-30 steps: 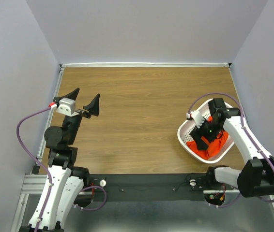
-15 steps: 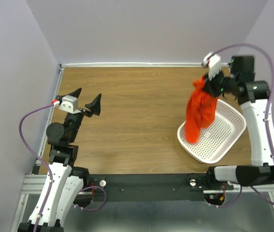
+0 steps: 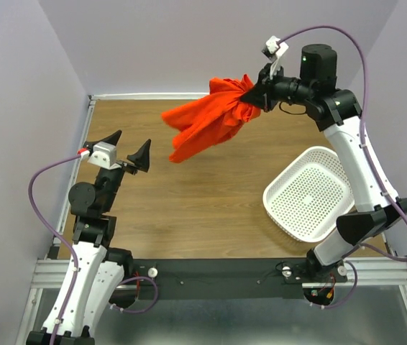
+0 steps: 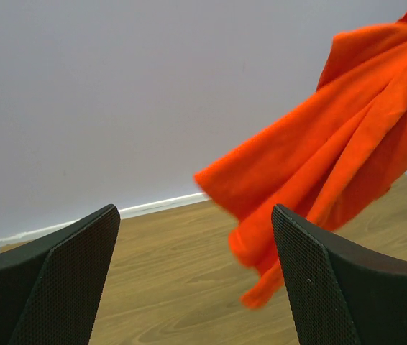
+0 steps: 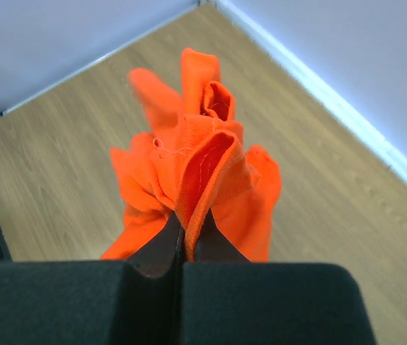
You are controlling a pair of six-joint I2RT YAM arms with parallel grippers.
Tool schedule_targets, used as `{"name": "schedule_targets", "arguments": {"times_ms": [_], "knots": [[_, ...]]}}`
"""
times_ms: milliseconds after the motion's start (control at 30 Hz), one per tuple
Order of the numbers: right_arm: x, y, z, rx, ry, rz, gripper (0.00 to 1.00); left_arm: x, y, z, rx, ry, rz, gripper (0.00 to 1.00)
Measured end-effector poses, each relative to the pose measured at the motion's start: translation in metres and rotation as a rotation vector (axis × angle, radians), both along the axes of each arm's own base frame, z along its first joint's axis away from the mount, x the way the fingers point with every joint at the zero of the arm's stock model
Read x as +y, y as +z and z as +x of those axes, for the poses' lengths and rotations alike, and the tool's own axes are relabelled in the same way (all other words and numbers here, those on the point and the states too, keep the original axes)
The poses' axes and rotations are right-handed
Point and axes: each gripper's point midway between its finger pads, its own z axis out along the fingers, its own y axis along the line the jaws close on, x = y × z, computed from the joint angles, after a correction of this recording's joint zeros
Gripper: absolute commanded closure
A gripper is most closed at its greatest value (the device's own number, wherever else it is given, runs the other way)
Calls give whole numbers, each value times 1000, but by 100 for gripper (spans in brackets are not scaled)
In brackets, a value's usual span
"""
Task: Fold and stack the t-shirts
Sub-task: Move the tshirt to the center of the board, then flatten the tshirt out
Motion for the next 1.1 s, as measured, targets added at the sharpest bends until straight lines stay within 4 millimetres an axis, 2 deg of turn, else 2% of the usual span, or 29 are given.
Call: {"name": "schedule_targets", "arguments": {"times_ms": [33,67,100,133,167,200,300,400,433,567,633,667,733,833,933,1033,1100], "knots": [[0,-12,2,23,0,-9,93,0,0,0,0,0,1,6],[1,-23,3,47,3,-19,78,0,0,0,0,0,1,6],[2,-37,3,74,6,-34,57,0,0,0,0,0,1,6],[5,-58,1,112,13,-58,15,0,0,0,-1,0,1,6],[6,-66,0,115,23,-76,3,0,0,0,-1,-1,1,6],[8,-85,-3,155,28,-97,0,0,0,0,-1,-2,1,6],[5,-137,-8,222,23,-189,0,0,0,0,-2,-3,2,6],[-16,-173,-10,259,-68,-286,0,0,3,-3,-11,-3,0,7],[-24,-179,-8,262,-106,-311,0,0,4,-4,-14,-3,0,7],[-86,-197,-9,260,-378,-409,0,1,9,-9,-35,-4,-4,7],[-130,-209,-20,291,-549,-436,0,0,11,-11,-42,-8,-4,7],[-140,-212,-24,305,-586,-436,0,0,12,-12,-45,-12,-5,7],[-176,-225,-35,370,-734,-407,2,-2,14,-14,-50,-22,-5,7],[-205,-239,-40,456,-888,-353,0,-3,15,-16,-54,-32,-7,7],[-212,-263,-41,563,-966,-314,0,-5,17,-19,-61,-43,-8,7],[-208,-291,-38,679,-1011,-297,0,-6,20,-23,-73,-51,-11,7],[-205,-302,-36,725,-1028,-288,2,-6,21,-25,-79,-54,-12,7]]}}
